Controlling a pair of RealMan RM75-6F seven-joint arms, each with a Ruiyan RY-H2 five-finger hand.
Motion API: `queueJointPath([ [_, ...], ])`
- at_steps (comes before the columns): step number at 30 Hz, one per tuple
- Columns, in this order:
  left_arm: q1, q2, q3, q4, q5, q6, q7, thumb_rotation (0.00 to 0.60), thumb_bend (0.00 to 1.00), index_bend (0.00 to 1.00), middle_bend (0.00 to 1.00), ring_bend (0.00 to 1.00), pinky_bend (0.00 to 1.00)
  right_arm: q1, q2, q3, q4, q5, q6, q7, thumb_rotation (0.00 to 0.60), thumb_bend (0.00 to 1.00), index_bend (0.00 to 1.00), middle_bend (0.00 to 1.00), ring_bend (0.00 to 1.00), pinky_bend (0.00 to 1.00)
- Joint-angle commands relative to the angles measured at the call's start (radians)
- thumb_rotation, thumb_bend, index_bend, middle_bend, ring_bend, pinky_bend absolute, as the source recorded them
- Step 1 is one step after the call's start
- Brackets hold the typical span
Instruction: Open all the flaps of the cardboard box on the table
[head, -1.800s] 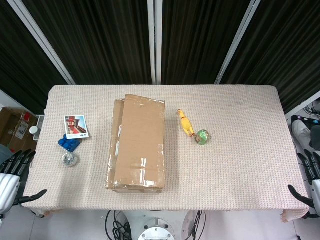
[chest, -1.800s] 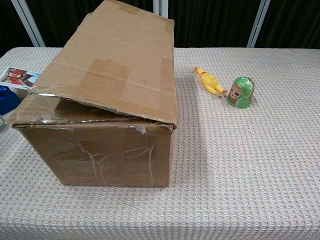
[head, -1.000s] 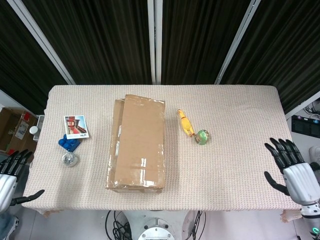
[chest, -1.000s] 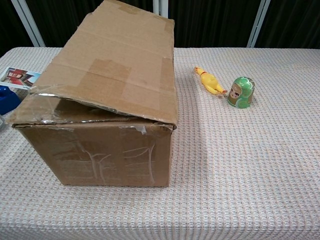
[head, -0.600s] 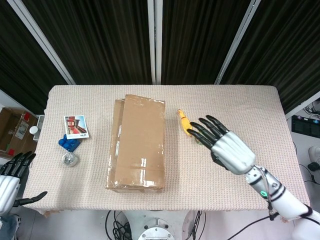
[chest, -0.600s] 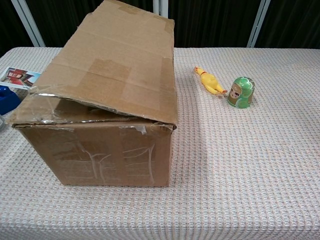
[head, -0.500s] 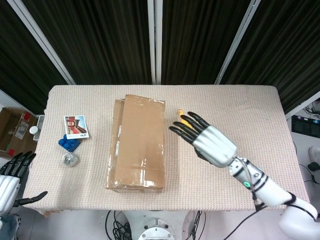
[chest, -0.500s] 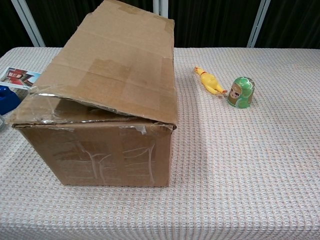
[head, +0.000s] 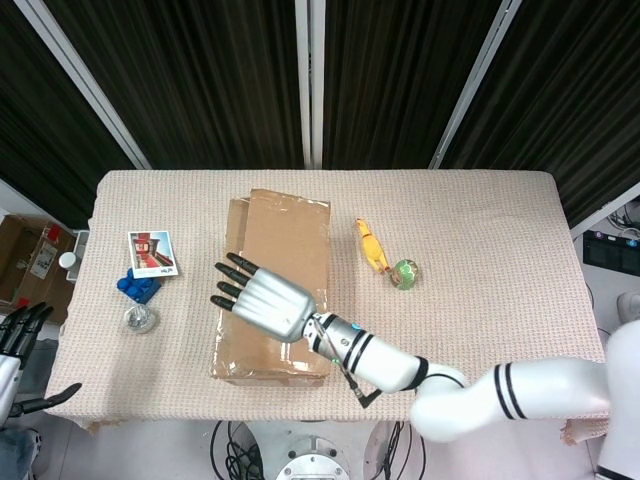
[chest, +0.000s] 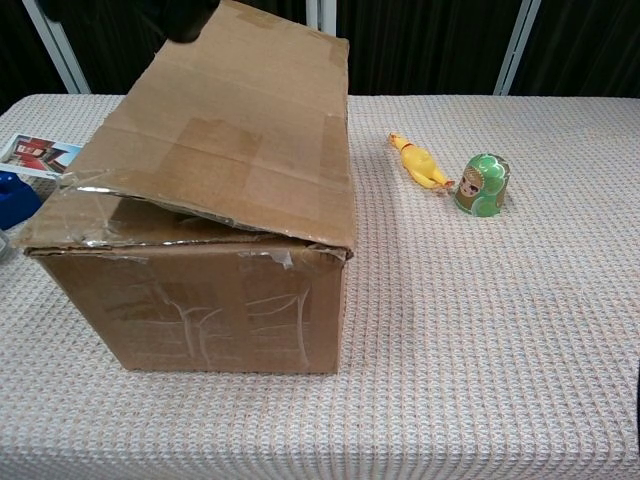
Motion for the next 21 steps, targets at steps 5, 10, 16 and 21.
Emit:
queueJointPath([
  [5, 0.008, 0.008, -0.001, 0.008, 0.001, 0.016, -0.014, 0.399, 0.00, 0.04, 0.07, 0.06, 0.21, 0.112, -0.100, -0.075, 0.043, 0.160, 0.100, -0.111, 0.600, 1.00, 0.21, 0.19, 0.00, 0.00],
  [10, 0.009, 0.009, -0.001, 0.008, 0.000, 0.013, -0.015, 0.400, 0.00, 0.04, 0.07, 0.06, 0.21, 0.133, -0.093, -0.098, 0.032, 0.193, 0.130, -0.122, 0.600, 1.00, 0.24, 0.22, 0.00, 0.00],
  [16, 0.006, 0.004, -0.001, 0.003, 0.003, 0.005, -0.006, 0.401, 0.00, 0.04, 0.07, 0.06, 0.21, 0.135, -0.060, -0.117, 0.009, 0.205, 0.156, -0.113, 0.600, 1.00, 0.32, 0.31, 0.00, 0.00],
  [21, 0.001, 0.005, -0.003, -0.004, 0.005, -0.002, 0.005, 0.401, 0.00, 0.04, 0.07, 0.06, 0.21, 0.120, 0.002, -0.117, -0.042, 0.178, 0.183, -0.092, 0.600, 1.00, 0.34, 0.33, 0.00, 0.00],
])
